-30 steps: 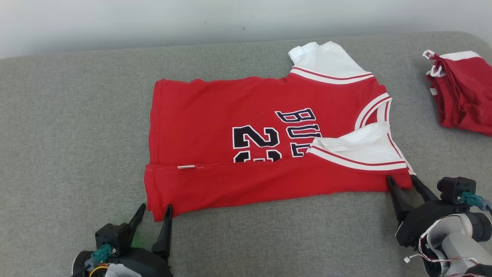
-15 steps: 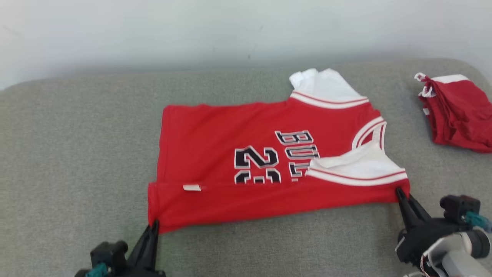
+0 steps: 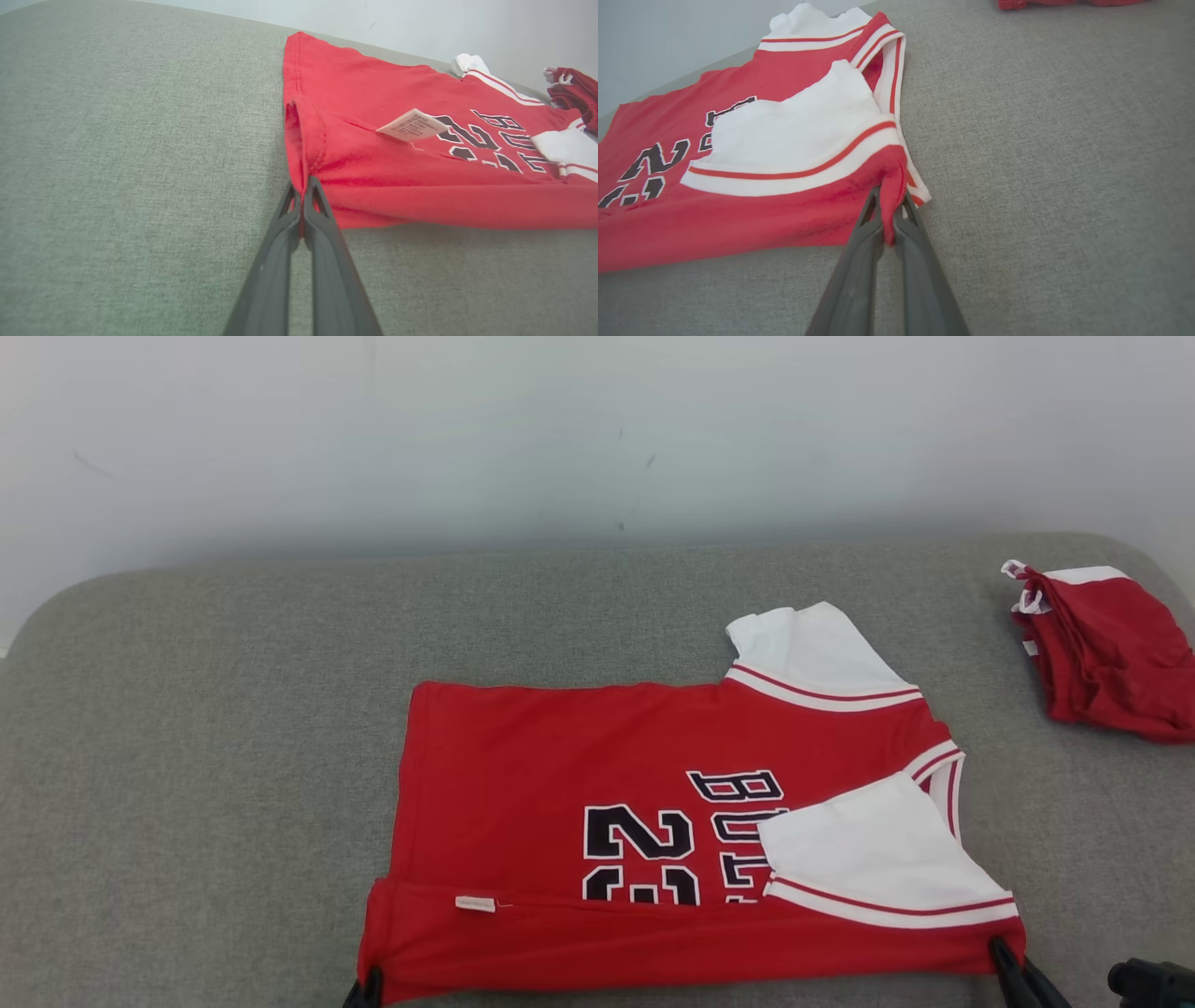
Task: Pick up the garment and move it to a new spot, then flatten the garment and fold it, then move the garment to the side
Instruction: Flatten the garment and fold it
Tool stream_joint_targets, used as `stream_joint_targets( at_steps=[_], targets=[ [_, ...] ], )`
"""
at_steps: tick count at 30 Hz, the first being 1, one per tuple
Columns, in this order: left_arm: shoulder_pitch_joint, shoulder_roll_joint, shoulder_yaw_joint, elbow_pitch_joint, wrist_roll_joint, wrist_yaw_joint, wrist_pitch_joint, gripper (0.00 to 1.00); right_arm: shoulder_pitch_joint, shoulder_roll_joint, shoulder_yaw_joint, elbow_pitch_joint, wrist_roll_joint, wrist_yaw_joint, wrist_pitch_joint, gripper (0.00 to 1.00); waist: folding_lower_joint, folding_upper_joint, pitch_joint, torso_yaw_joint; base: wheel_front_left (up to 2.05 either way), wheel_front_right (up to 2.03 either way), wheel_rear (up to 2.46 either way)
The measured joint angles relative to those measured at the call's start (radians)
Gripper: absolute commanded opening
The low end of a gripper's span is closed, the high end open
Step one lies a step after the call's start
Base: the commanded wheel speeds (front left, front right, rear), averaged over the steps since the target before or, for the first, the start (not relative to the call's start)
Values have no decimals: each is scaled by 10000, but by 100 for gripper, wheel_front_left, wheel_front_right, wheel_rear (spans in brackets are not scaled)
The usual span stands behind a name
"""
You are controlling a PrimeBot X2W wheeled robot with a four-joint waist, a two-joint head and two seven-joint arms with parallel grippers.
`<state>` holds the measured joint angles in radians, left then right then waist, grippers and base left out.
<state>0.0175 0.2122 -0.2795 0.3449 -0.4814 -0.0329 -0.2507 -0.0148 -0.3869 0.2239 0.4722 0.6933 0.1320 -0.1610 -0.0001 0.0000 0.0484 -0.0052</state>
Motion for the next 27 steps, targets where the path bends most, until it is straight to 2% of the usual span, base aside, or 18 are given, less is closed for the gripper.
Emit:
stream_joint_targets(
  at_steps=[1,2,3,4,10,17,22,27],
  targets=[
    [44,-4,-29,13,2,46,15,0,161,86,-140,-119,-98,0,136,0,0,0,-19,-5,0,0,0],
    [55,-13,-50,21,10,69,13,39,292,171,-286,-234,-244,-2,232,31,0,0,-37,-13,0,0,0],
    [55,-13,-50,21,10,69,13,97,292,171,-286,-234,-244,-2,232,100,0,0,-37,-13,0,0,0],
    [52,-29,-56,19,21,81,13,100,392,240,-430,-376,-391,0,303,100,0,0,-56,-21,0,0,0],
    [20,-92,84,-328,163,219,-54,100,449,734,-1158,-1618,-1373,-2,506,100,1,0,-212,-82,0,0,0],
    [-154,-173,884,-1499,646,560,-117,100,356,1304,-1720,-3219,-2364,-2,-222,100,1,0,-405,-130,0,0,0],
    [-163,-173,1599,-2545,1471,694,-119,100,327,1776,-1822,-3689,-2872,-2,-662,100,1,0,-481,-141,0,0,0],
    [-81,-291,1839,-2777,1902,677,-119,100,354,2125,-1829,-3603,-3135,-2,-849,100,1,0,-516,-85,0,0,0]
  ],
)
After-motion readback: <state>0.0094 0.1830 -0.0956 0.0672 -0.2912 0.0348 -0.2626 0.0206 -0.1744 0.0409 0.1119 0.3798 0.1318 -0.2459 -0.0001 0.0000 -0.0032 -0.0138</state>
